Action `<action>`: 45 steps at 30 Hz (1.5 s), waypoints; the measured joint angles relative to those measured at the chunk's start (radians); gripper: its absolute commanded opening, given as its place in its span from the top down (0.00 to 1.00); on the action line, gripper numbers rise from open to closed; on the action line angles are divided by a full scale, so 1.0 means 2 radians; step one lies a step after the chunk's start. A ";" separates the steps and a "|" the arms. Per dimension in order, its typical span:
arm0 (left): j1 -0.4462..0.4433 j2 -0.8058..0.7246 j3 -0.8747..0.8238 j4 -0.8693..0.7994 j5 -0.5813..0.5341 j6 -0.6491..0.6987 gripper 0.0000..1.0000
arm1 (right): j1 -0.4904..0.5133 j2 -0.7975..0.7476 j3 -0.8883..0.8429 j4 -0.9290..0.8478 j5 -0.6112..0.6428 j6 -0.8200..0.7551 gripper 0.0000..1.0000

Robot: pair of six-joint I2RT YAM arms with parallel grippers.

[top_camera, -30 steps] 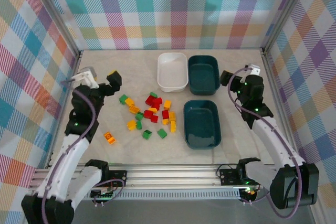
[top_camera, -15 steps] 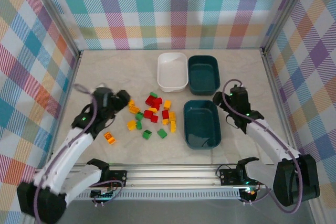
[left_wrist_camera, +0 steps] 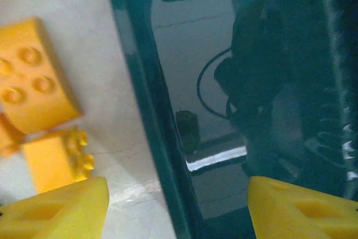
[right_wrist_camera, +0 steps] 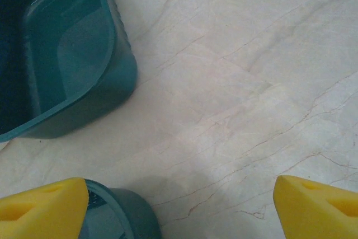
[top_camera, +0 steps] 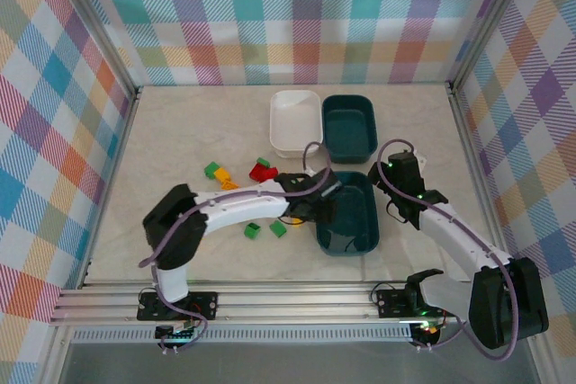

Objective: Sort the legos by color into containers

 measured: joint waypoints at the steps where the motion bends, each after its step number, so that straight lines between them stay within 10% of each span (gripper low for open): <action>1: -0.003 0.007 0.000 -0.003 0.003 -0.002 0.37 | 0.000 -0.001 0.000 -0.001 0.001 0.000 0.14; 12: -0.004 0.027 0.035 -0.017 0.019 0.006 0.98 | 0.000 -0.020 -0.002 -0.002 0.010 0.000 0.14; 24: 0.010 -0.112 0.081 -0.164 -0.041 0.088 1.00 | 0.000 -0.035 -0.008 0.003 0.013 0.003 0.14; 35: 0.365 -0.121 0.287 -0.203 -0.049 0.244 1.00 | 0.000 -0.022 -0.012 0.006 -0.008 0.009 0.14; 45: 0.464 0.083 0.350 -0.212 0.041 0.319 1.00 | 0.000 0.000 -0.015 0.017 -0.025 0.013 0.13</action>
